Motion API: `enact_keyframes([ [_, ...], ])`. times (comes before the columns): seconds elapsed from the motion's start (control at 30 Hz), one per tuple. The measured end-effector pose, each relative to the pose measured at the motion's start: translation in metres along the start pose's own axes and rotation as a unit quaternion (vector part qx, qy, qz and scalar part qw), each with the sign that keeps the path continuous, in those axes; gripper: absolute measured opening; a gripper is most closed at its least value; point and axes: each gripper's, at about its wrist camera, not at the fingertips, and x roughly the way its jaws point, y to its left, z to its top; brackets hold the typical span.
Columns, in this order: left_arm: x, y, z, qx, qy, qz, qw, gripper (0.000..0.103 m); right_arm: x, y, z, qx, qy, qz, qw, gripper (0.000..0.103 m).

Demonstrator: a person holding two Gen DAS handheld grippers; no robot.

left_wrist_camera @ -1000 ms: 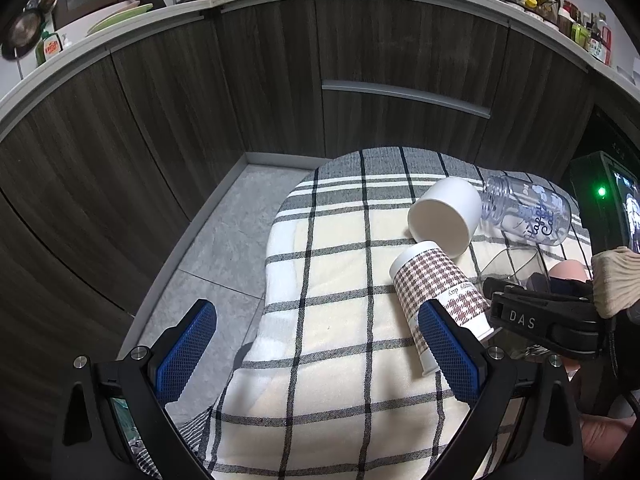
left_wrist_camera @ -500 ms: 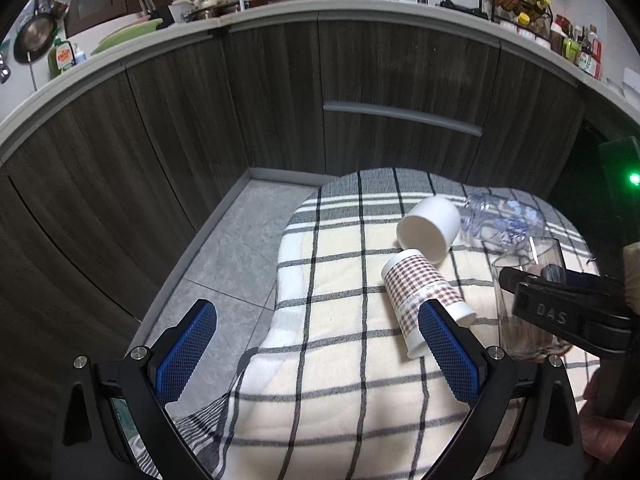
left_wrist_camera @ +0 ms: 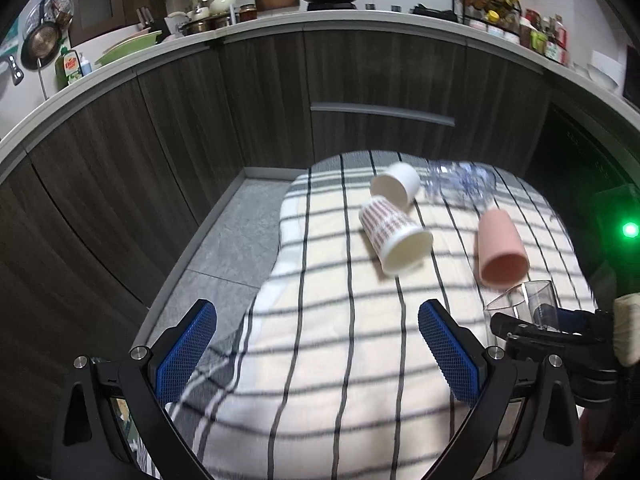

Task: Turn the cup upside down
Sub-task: 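Carry the tumbler with the right gripper toward the left gripper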

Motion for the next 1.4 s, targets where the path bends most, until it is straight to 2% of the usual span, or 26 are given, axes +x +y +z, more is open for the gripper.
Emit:
enact_keyframes([
  [0.3, 0.008, 0.001, -0.033, -0.003, 0.020, -0.001, 0.9998, 0.103, 0.036, -0.001, -0.026, 0.014, 0.020, -0.013, 1.000, 0.059],
  [0.6, 0.015, 0.002, -0.037, -0.003, 0.025, 0.006, 0.9997, 0.103, 0.044, 0.000, -0.028, 0.021, 0.016, -0.004, 1.000, 0.062],
  [0.63, 0.014, 0.002, -0.037, -0.002, 0.023, 0.006, 0.9997, 0.103, 0.041, -0.002, -0.027, 0.023, 0.011, -0.003, 1.000, 0.071],
  [0.7, 0.011, 0.001, -0.036, -0.001, 0.021, 0.005, 0.9998, 0.103, 0.033, -0.004, -0.027, 0.024, -0.002, -0.001, 1.000, 0.076],
  [0.93, -0.011, -0.018, -0.032, 0.002, -0.004, -0.012, 0.9999, 0.103, -0.021, -0.023, -0.033, 0.034, -0.067, 0.006, 0.997, 0.076],
  [1.1, -0.024, -0.056, -0.038, 0.022, -0.016, -0.057, 0.9980, 0.103, -0.059, -0.059, -0.052, 0.055, -0.108, -0.014, 0.992, 0.077],
  [1.2, -0.029, -0.081, -0.044, 0.037, -0.022, -0.084, 0.9955, 0.103, -0.069, -0.078, -0.067, 0.066, -0.112, -0.031, 0.991, 0.077],
  [1.4, -0.027, -0.111, -0.054, 0.050, -0.027, -0.111, 0.9922, 0.103, -0.067, -0.116, -0.095, 0.102, -0.106, -0.047, 0.988, 0.077],
])
